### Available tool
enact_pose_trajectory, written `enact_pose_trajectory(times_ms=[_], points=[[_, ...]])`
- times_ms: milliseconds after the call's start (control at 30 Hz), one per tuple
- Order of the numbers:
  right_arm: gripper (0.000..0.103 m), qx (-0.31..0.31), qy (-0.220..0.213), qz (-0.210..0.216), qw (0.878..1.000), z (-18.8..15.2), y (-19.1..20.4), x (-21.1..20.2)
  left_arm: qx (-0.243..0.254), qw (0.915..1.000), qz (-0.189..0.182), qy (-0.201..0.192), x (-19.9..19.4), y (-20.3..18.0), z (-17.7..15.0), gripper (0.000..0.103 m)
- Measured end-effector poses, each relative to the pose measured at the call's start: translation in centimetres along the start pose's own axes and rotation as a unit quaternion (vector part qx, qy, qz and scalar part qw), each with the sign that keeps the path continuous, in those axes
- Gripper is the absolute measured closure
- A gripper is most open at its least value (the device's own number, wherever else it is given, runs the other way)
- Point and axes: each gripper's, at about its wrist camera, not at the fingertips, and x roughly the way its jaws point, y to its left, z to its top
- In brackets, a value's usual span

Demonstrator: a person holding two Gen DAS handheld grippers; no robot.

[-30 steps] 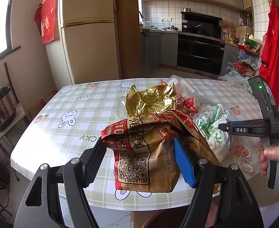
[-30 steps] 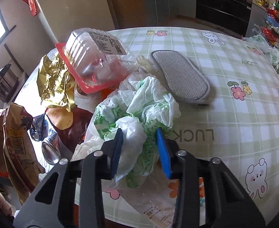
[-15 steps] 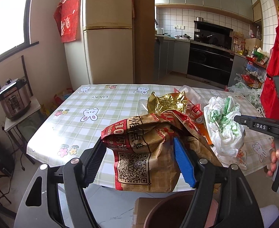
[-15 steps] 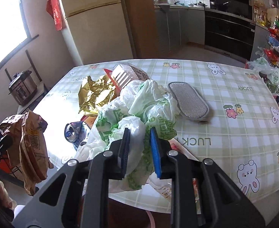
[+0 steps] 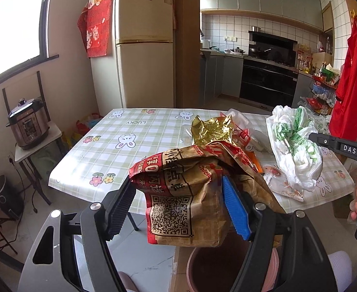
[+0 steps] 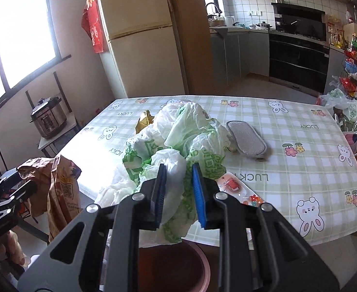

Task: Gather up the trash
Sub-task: 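Lower the brown paper bag into the bucket and open the left tool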

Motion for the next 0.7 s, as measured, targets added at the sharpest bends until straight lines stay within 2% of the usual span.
enact_pose_trajectory(times_ms=[167,333,700], points=[[0.079,-0.006,-0.016,0.003,1.000,-0.7,0.3,-2.9,0.010,0.9996,-0.019,0.020,-1.0,-1.1,-1.8,0.033],[0.078,-0.007,-0.026,0.009,1.000,-1.4,0.6,-4.7,0.006,0.9978,-0.035,0.056,-0.4,-2.2,-3.8,0.033],[0.078,-0.008,-0.029,0.013,0.999,-1.5,0.5,-5.2,0.011,0.9920,-0.079,0.098,1.8,-4.7,-5.5,0.030]])
